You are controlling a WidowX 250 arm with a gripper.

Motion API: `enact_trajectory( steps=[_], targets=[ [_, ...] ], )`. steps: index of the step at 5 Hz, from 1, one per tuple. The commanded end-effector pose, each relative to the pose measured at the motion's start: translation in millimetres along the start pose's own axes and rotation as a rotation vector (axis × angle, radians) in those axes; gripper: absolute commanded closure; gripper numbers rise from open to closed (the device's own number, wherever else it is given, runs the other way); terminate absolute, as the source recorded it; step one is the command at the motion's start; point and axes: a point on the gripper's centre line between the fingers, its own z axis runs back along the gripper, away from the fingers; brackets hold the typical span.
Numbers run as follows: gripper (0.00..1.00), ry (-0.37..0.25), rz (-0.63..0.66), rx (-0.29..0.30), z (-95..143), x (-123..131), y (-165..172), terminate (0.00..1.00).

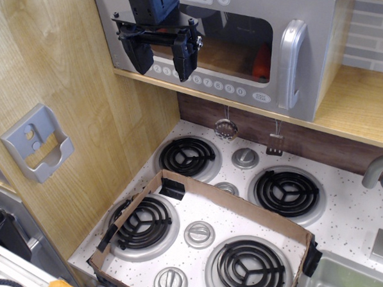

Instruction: Open microwave

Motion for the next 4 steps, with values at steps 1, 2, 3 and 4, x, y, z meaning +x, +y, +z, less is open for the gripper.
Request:
enact_trajectory(
  steps=[1,2,3,4],
  targets=[
    [0.00,0.000,0.000,0.000,0,0,0,0.00],
    [0.00,-0.031,0.000,0.020,3,-6,-23,0.00],
    [0.00,-0.062,0.011,0.030,6,-7,-44,0.00],
    [0.00,-0.106,0.018,0.047,13,-3,-69,0.00]
  ],
)
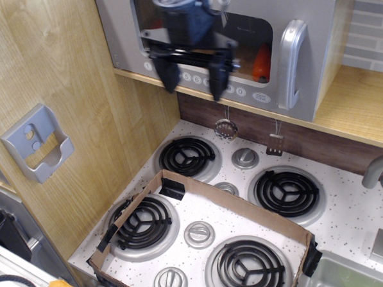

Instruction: Open microwave

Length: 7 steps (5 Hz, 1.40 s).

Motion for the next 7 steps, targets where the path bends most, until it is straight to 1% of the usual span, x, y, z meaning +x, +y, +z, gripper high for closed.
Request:
enact_trajectory(
  steps=[1,2,3,4,5,6,7],
  targets=[
    [0.00,-0.168,-0.016,0.028,23,15,-35,0.00],
    [0.00,-0.205,-0.018,-0.004,20,22,-41,0.00],
    [0.00,-0.217,-0.017,-0.020,15,28,-54,0.00],
    [0.00,-0.222,-0.036,-0.036,13,38,-62,0.00],
    [0.00,-0.230,-0.044,-0.038,12,50,-71,0.00],
    [0.00,-0.247,-0.075,-0.026,15,61,-84,0.00],
    [0.00,-0.252,-0.093,-0.022,16,68,-86,0.00]
  ],
)
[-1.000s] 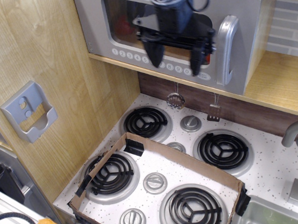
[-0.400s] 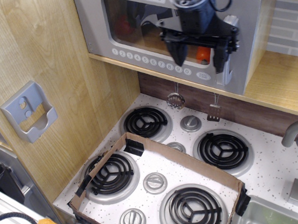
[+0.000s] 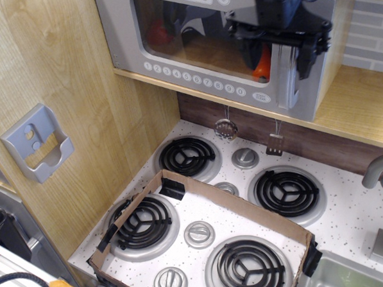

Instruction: Open microwave

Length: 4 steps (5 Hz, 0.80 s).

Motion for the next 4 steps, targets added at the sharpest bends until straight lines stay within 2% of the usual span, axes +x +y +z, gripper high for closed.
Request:
enact_trajectory(
  steps=[1,4],
  targets=[
    [1.00,-0.069,-0.027,0.004,10,17,-2,0.00],
    [1.00,-0.074,0.067,0.032,13,-13,3,0.00]
  ],
)
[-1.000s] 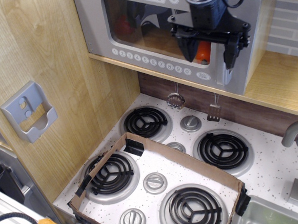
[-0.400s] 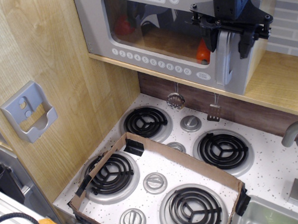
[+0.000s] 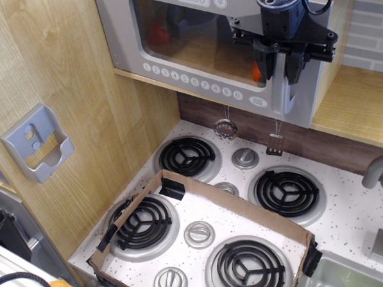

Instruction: Open microwave

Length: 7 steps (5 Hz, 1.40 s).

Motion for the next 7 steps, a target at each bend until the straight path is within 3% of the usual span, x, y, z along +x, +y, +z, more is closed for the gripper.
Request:
enact_trajectory(
  steps=[1,3,4,5,6,7],
  targets=[
    [0.00,-0.040,0.101,0.033,26,-22,4,0.00],
    [0.00,-0.023,0.302,0.131,46,-80,-10,0.00],
    [0.00,-0.005,0.403,0.153,53,-105,-31,0.00],
    [0.00,0.000,0.405,0.104,44,-107,-56,0.00],
    [0.00,0.048,0.386,-0.005,37,-86,-85,0.00],
    [0.00,0.022,0.286,-0.019,26,-58,-107,0.00]
  ],
)
